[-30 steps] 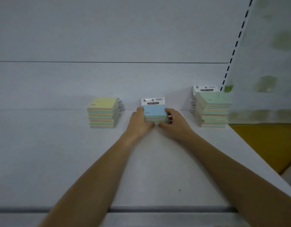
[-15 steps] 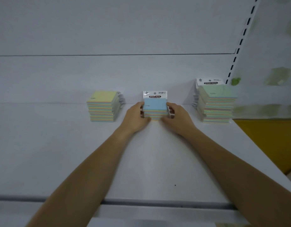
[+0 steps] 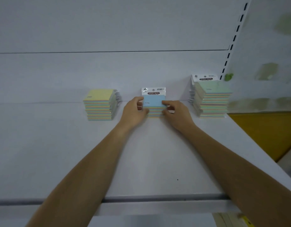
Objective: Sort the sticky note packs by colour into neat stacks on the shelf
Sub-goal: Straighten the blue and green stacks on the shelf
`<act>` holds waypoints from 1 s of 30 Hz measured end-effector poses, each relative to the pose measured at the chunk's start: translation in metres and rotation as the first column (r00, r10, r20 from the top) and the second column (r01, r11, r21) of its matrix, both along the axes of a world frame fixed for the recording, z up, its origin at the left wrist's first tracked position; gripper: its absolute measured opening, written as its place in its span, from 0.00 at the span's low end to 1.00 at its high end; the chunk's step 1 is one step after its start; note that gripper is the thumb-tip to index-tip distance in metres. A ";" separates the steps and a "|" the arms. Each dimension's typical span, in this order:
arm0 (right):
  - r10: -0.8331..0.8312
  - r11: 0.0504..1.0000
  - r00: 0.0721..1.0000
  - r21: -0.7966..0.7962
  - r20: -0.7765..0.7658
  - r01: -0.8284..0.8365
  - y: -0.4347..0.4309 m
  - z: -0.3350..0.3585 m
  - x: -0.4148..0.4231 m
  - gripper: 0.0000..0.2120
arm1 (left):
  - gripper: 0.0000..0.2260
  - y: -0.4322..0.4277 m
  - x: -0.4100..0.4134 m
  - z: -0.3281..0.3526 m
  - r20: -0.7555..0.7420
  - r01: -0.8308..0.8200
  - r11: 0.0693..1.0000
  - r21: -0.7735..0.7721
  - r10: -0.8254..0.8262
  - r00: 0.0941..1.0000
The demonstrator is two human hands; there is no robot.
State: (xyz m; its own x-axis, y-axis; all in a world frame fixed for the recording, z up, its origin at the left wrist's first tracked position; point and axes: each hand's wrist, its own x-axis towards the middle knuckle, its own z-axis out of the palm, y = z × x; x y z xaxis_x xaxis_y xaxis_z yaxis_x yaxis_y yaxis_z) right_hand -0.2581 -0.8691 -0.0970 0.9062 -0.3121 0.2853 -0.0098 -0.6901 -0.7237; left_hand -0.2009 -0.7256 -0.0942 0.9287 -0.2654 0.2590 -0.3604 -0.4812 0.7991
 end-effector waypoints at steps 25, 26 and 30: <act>0.043 0.995 0.998 -0.088 -0.040 -0.047 0.001 -0.005 -0.003 0.22 | 0.23 0.007 -0.002 -0.004 0.060 0.051 0.995 0.081 -0.056 0.997; 0.042 0.995 0.998 -0.090 -0.040 -0.046 0.000 -0.005 -0.003 0.22 | 0.23 0.007 -0.002 -0.004 0.061 0.049 0.995 0.085 -0.055 0.997; 0.049 0.997 0.998 -0.055 -0.038 -0.051 -0.002 -0.003 -0.002 0.21 | 0.23 0.006 -0.004 -0.002 0.044 0.055 0.996 0.075 -0.058 0.997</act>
